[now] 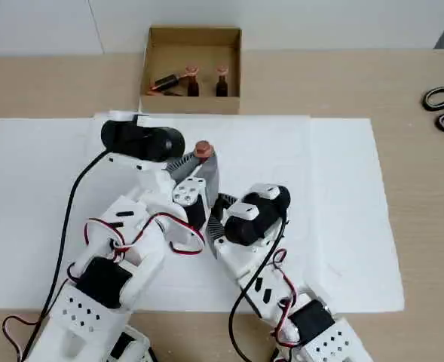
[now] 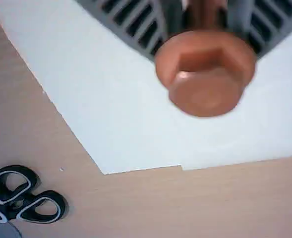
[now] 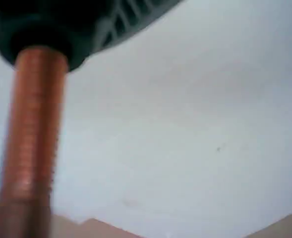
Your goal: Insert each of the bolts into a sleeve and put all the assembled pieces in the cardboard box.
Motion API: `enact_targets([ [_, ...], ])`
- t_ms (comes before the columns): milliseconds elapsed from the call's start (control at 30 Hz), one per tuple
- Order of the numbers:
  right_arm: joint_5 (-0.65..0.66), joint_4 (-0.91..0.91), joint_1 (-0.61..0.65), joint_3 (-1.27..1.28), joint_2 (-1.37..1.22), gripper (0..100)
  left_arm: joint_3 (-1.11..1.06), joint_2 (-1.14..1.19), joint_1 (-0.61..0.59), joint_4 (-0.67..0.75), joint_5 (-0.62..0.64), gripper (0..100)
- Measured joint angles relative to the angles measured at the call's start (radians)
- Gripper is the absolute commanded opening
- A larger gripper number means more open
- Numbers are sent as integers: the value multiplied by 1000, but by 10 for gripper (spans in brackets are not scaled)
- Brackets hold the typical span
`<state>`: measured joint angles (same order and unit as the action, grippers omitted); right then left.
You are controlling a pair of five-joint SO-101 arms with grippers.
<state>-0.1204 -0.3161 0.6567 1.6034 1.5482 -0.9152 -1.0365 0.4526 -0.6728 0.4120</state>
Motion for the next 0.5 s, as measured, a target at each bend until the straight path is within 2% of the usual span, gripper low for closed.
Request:
enact_targets([
  [367, 0, 0, 31, 2, 0, 4, -48, 0, 3, 0, -14, 6],
  [500, 0, 0, 35, 3, 0, 4, -46, -5, 20, -43, -31, 6],
])
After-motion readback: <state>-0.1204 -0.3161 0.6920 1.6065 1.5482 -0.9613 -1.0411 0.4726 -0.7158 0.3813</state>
